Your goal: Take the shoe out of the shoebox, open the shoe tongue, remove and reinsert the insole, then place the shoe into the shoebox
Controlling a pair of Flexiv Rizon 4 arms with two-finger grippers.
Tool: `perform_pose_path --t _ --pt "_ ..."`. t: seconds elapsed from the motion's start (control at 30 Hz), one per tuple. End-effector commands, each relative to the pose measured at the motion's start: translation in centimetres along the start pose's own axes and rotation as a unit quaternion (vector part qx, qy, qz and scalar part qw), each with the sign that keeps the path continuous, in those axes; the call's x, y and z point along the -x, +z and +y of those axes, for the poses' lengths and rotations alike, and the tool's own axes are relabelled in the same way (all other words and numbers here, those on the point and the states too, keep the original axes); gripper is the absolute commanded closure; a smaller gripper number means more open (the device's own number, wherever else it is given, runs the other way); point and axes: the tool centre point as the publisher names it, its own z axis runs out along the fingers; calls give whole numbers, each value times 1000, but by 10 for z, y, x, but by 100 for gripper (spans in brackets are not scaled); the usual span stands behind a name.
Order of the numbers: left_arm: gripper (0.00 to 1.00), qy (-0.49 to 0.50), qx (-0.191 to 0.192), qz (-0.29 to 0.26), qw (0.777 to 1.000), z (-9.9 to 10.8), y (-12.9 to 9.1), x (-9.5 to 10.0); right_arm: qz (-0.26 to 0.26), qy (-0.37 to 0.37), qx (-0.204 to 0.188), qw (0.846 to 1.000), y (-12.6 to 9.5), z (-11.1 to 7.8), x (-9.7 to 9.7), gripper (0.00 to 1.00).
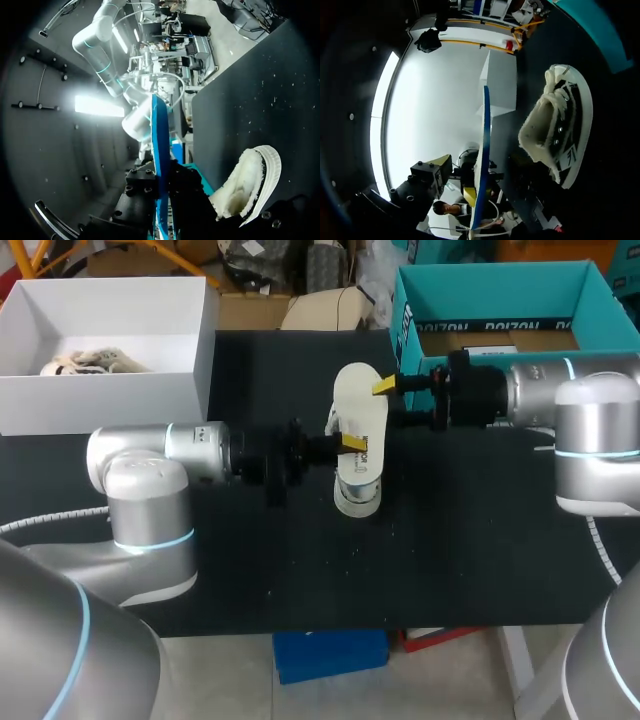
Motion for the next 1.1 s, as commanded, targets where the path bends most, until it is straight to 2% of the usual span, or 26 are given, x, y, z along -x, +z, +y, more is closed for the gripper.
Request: perform_pose_path --t 0.03,0.07,0.43,0.5,1.1 --pt "100 1 2 1 1000 -1 1 0 -8 2 -26 1000 0 5 1 61" --pt "100 1 2 1 1000 -1 1 0 -8 1 -26 1000 -1 4 0 63" --pt "100 1 2 1 1000 -1 1 0 -10 -7 -37 999 -3 1 -5 64" --pt "100 1 2 1 1000 -1 1 0 -13 -7 -44 999 -2 -1 -6 61" --pt "100 1 2 1 1000 -1 1 0 -11 -2 -57 998 17 -14 1 62"
